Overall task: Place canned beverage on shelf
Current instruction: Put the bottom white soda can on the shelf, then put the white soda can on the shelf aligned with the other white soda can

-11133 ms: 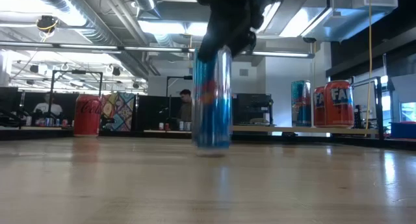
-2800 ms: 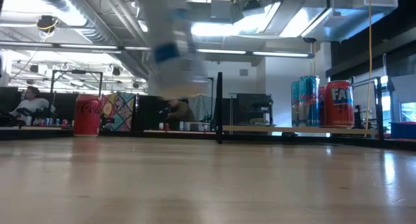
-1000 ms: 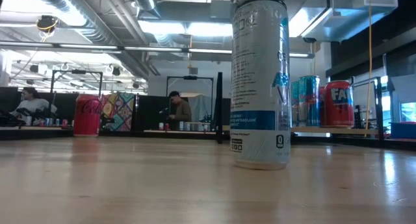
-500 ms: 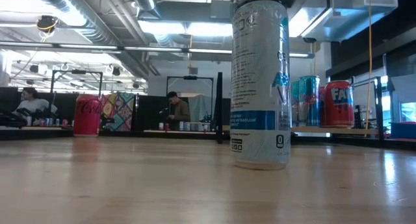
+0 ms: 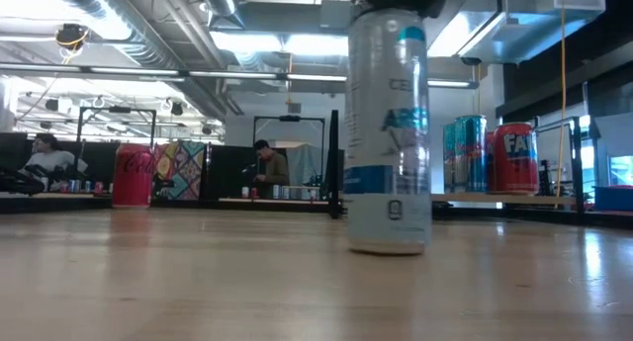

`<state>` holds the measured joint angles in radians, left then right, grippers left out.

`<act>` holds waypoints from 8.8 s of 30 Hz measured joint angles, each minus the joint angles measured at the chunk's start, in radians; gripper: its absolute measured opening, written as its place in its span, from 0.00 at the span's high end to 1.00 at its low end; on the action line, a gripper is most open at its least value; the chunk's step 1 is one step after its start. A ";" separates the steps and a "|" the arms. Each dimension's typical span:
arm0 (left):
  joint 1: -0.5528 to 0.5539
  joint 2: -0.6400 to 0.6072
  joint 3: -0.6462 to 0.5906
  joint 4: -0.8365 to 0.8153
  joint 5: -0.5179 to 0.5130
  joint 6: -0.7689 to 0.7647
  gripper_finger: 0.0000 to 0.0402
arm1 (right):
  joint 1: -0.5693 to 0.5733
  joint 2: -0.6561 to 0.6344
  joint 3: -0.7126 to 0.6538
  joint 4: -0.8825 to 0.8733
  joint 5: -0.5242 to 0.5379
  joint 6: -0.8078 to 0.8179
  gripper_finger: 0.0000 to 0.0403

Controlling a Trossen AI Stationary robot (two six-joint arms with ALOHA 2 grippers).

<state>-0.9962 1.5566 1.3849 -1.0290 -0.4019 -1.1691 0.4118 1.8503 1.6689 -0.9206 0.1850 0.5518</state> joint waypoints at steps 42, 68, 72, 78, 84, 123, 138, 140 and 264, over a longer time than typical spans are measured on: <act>0.001 0.001 0.000 -0.002 -0.020 0.027 0.21 | -0.012 0.015 0.122 -0.082 -0.046 -0.114 0.21; 0.001 0.001 0.000 -0.002 -0.019 0.020 0.21 | -0.026 0.093 0.121 -0.114 -0.097 -0.524 0.25; 0.001 0.001 0.000 -0.002 -0.023 0.020 0.21 | -0.027 0.115 0.121 -0.137 -0.090 -0.542 0.25; 0.001 0.001 0.000 -0.004 -0.023 0.026 0.21 | -0.027 0.133 0.121 -0.146 -0.107 -0.559 0.26; 0.006 0.001 0.000 -0.008 -0.010 0.027 0.21 | -0.034 0.133 0.122 -0.137 -0.108 -0.477 0.43; 0.519 -0.191 0.000 -0.210 -0.132 0.043 0.21 | -1.026 -0.165 0.121 -0.364 -0.058 -0.648 0.43; 0.627 -0.190 0.000 -0.186 -0.132 0.180 0.21 | -1.060 -0.154 -0.058 -0.271 -0.155 -0.682 0.43; 0.635 -0.190 0.000 -0.186 -0.130 0.185 0.21 | -1.065 -0.154 -0.058 -0.261 -0.138 -0.689 0.43; 0.256 -0.262 -0.172 -0.204 -0.162 0.106 0.21 | -0.143 -0.895 -0.755 -0.632 -0.447 0.709 0.17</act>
<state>-0.7399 1.2949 1.2133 -1.2329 -0.5636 -1.0626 0.2683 0.9550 0.9142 -1.5523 -0.2623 1.2611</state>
